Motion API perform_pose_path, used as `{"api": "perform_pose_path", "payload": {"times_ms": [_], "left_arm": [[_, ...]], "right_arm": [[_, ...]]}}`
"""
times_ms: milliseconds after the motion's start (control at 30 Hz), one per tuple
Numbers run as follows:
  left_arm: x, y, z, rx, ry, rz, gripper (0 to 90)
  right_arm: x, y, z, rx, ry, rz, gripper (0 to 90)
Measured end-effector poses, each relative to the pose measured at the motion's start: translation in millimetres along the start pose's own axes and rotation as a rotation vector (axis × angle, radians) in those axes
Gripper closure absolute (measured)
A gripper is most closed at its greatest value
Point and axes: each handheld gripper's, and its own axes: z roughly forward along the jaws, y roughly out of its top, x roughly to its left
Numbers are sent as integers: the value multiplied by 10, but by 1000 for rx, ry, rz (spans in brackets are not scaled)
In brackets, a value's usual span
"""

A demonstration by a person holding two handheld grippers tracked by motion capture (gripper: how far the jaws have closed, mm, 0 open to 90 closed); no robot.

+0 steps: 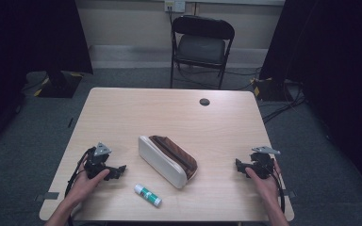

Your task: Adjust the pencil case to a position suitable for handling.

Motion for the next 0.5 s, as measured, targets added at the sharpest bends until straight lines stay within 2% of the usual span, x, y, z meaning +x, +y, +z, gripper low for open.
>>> {"api": "perform_pose_path", "payload": {"times_ms": [133, 233, 300, 400, 500], "left_arm": [[2, 2, 0, 2, 1, 3, 0], [2, 1, 0, 3, 1, 3, 0], [2, 1, 0, 3, 1, 3, 0], [1, 1, -1, 4, 1, 3, 0], [0, 1, 0, 2, 1, 1, 0]], "right_arm": [[7, -12, -25, 7, 5, -1, 83], [35, -10, -66, 11, 23, -20, 167], [104, 12, -113, 18, 39, -30, 173], [230, 70, -195, -34, 59, -73, 212], [350, 122, -299, -77, 137, -98, 242]]}}
